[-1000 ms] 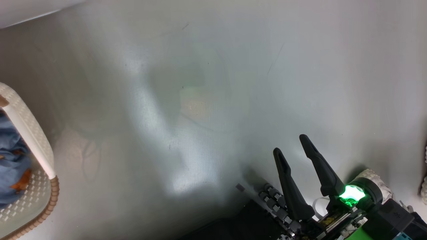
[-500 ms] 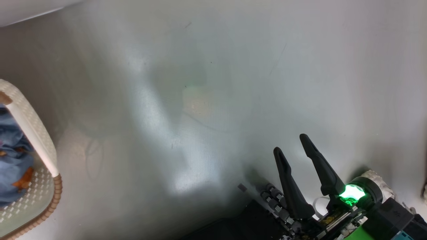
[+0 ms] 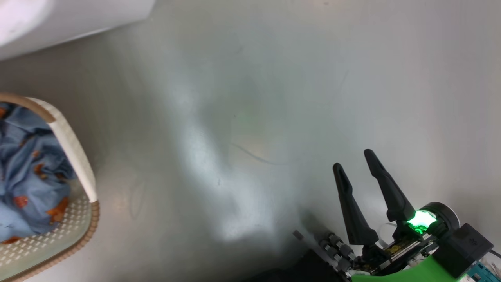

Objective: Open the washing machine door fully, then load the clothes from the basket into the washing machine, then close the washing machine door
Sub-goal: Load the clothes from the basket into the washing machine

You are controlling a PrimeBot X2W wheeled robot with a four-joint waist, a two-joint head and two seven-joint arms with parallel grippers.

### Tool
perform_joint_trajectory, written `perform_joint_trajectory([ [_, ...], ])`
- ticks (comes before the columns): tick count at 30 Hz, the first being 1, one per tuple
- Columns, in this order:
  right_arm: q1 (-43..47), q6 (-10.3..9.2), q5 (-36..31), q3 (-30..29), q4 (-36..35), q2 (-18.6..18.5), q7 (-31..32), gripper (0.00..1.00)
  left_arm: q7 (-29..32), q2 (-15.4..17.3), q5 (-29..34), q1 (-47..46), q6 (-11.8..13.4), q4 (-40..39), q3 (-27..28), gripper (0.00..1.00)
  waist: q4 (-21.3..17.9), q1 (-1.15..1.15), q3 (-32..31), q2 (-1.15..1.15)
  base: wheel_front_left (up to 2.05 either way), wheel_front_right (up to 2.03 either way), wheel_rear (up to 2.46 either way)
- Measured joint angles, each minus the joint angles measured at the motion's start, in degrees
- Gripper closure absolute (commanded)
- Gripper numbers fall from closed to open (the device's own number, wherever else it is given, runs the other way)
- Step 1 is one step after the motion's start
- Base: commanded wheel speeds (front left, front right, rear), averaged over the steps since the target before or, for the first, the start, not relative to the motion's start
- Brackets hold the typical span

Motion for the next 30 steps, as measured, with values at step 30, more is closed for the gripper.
perform_joint_trajectory([
  [30, -2.1, 0.00, -3.6, -5.0, 8.5, -0.2, 0.0, 0.00, 0.0, -15.9, 11.6, 10.1, 0.0, -10.1, 15.3, 1.00, 9.4, 0.00, -19.8, 0.00, 0.00, 0.00, 0.00],
])
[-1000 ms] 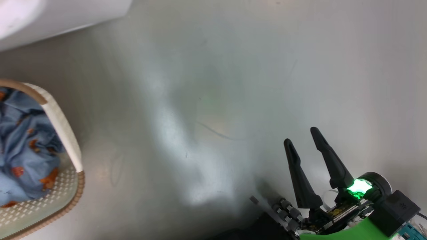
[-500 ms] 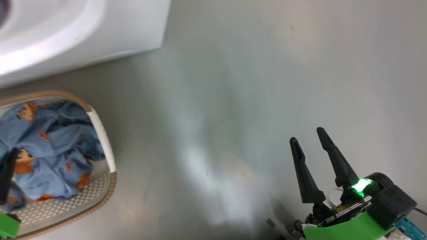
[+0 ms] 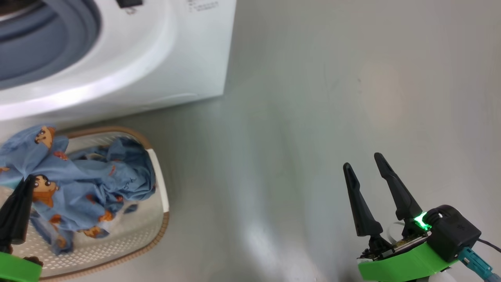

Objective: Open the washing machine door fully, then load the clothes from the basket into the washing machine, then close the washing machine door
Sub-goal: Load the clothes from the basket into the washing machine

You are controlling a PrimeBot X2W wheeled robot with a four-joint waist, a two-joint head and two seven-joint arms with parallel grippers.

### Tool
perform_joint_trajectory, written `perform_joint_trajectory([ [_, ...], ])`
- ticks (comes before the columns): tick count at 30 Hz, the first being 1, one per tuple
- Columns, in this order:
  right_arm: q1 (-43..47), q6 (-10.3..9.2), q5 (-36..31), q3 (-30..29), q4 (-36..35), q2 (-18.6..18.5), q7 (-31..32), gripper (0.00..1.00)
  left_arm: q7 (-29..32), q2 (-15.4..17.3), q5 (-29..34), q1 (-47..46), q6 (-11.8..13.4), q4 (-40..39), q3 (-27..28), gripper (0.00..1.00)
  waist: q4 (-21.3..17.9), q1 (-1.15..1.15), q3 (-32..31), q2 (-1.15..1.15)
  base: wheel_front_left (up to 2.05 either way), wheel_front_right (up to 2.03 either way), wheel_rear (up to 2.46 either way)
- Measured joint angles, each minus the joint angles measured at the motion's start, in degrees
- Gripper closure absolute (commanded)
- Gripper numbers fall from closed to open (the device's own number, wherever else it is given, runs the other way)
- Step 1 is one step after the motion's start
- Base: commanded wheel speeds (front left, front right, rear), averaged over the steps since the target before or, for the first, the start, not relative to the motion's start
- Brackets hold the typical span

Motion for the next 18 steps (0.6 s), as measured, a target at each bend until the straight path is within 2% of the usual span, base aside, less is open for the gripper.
perform_joint_trajectory([
  [18, 0.2, 0.00, -0.4, -2.5, 7.4, -0.1, 0.0, 0.00, 0.0, -10.4, 12.0, 8.0, 0.0, -9.7, 12.3, 1.00, 4.8, 0.00, -14.9, 0.00, 0.00, 0.00, 0.00],
])
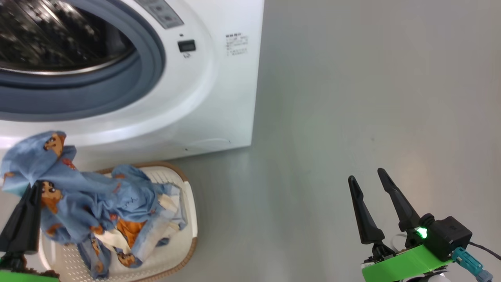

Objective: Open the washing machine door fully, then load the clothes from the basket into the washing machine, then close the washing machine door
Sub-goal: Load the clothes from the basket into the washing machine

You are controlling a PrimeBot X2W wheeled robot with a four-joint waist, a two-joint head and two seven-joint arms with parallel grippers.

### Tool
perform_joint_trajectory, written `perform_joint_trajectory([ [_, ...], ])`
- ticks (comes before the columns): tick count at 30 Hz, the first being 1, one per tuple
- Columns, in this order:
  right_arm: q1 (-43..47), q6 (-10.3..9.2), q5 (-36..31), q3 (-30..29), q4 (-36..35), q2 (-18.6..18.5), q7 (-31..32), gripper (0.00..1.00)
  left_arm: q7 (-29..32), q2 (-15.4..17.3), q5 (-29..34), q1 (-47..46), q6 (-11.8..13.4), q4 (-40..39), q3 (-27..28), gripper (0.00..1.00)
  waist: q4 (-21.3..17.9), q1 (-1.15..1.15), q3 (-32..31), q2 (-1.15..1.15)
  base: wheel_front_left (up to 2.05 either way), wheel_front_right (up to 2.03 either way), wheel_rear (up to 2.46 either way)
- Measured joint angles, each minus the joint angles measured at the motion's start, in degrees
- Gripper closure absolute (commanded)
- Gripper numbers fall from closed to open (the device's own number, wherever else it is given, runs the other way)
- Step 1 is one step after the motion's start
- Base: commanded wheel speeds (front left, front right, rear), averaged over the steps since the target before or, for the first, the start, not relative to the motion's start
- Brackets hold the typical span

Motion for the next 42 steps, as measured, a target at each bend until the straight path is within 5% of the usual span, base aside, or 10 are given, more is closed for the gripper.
perform_joint_trajectory([
  [18, 1.9, 0.00, 0.0, -1.4, 4.7, 0.0, 0.0, 0.00, 0.0, -8.6, 9.0, 7.9, 0.0, -3.5, 5.7, 1.00, 1.5, 0.00, -11.8, 0.00, 0.00, 0.00, 0.00],
  [42, 3.6, 0.00, 0.5, -2.8, 6.3, 0.0, 0.0, 0.00, 0.0, -13.6, 13.3, 11.6, 0.0, -3.4, 8.0, 1.00, 1.8, 0.00, -16.5, 0.00, 0.00, 0.00, 0.00],
])
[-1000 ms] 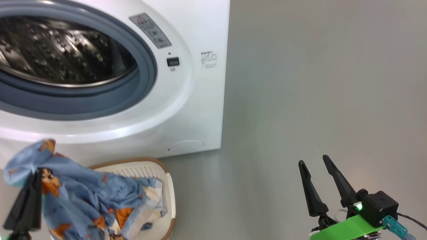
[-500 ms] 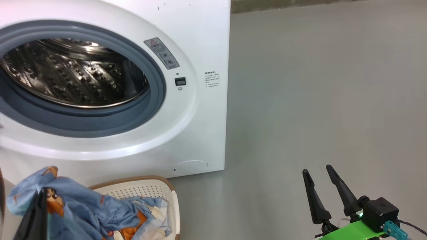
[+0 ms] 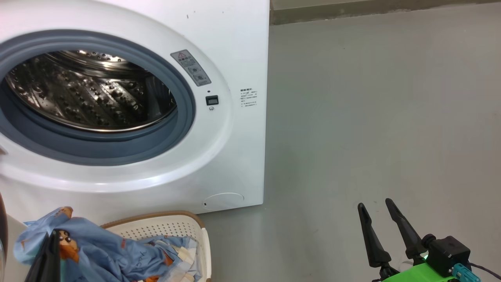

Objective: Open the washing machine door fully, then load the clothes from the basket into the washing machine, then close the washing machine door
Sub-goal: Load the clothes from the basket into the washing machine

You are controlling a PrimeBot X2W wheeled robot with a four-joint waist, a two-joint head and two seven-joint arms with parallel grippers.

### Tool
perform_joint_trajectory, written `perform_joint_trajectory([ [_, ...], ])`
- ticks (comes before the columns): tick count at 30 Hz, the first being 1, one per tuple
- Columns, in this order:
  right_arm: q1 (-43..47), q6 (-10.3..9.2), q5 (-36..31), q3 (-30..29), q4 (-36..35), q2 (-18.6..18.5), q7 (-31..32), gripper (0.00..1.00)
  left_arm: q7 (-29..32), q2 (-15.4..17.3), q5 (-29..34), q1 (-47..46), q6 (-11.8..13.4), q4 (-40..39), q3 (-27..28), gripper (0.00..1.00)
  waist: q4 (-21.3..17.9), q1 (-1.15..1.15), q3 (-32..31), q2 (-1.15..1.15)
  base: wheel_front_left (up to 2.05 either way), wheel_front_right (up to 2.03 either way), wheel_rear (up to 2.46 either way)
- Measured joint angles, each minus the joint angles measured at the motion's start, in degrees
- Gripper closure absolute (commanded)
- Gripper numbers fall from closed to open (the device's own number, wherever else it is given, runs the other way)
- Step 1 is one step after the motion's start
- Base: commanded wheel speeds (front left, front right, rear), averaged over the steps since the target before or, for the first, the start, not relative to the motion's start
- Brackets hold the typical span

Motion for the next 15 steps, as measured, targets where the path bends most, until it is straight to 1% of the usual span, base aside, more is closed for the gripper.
perform_joint_trajectory([
  [15, 0.0, 0.00, 0.0, 0.0, -0.7, 0.0, 0.0, 0.00, 0.0, -0.4, -0.5, -0.9, 0.0, 0.1, -0.3, 1.00, -0.1, 0.00, 1.5, 0.00, 0.00, 0.00, 0.00],
])
